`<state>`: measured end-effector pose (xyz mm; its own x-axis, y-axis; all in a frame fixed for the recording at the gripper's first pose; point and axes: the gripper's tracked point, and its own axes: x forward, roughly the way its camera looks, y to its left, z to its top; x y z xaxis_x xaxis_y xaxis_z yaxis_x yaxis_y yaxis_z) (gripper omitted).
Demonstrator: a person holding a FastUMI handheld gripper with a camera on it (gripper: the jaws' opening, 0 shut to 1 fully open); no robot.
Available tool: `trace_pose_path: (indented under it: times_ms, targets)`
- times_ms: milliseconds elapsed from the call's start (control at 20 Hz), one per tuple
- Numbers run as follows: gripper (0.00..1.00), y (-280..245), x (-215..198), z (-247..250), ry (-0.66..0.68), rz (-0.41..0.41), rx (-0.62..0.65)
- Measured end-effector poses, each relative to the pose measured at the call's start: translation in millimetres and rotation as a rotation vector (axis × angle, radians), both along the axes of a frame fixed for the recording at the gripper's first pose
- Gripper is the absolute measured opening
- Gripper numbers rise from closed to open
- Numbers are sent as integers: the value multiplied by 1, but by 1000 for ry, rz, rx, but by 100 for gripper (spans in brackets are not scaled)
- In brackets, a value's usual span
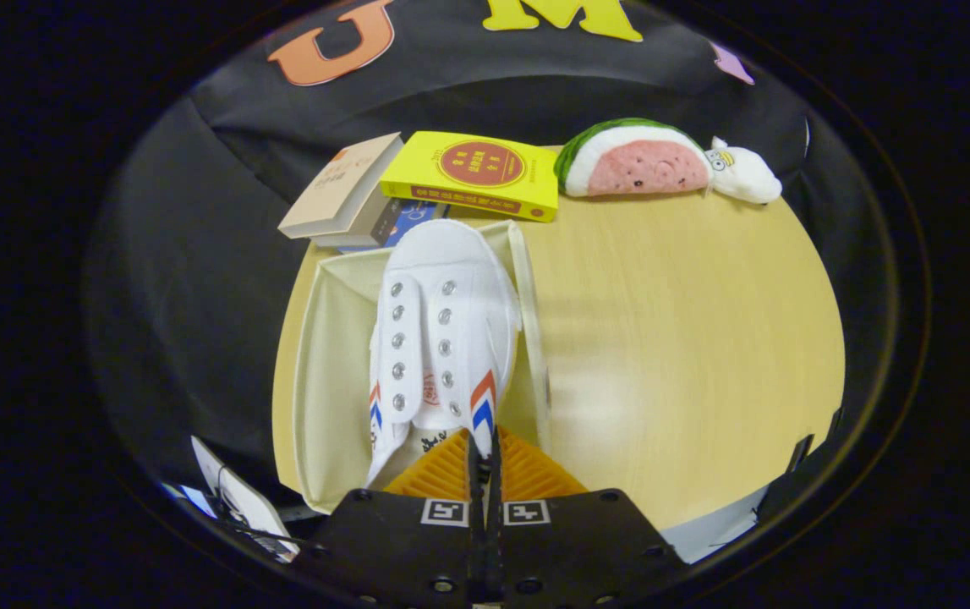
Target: Open the storage box then place both shoes into the box .Put the left shoe in first, then the right shoe, with the right side of both shoes facing outward in a uniform manner.
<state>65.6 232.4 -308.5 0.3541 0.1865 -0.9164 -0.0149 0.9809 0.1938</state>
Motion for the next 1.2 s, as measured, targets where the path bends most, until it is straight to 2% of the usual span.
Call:
trace_pose_path:
  times_ms: [350, 550, 850, 900, 950, 1100, 1200]
  targets:
    - [0, 0, -3, -21, -3, -45, -68]
    - [0, 2, 4, -29, -20, -28, -89]
    - [11, 15, 3, -42, 12, -23, -42]
    - [23, 21, 2, -40, 13, -2, -21]
    - [28, 21, 1, -31, -14, 14, -41]
    - [64, 19, 4, -5, -96, 48, -83]
    - [83, 14, 5, 15, -151, 46, -98]
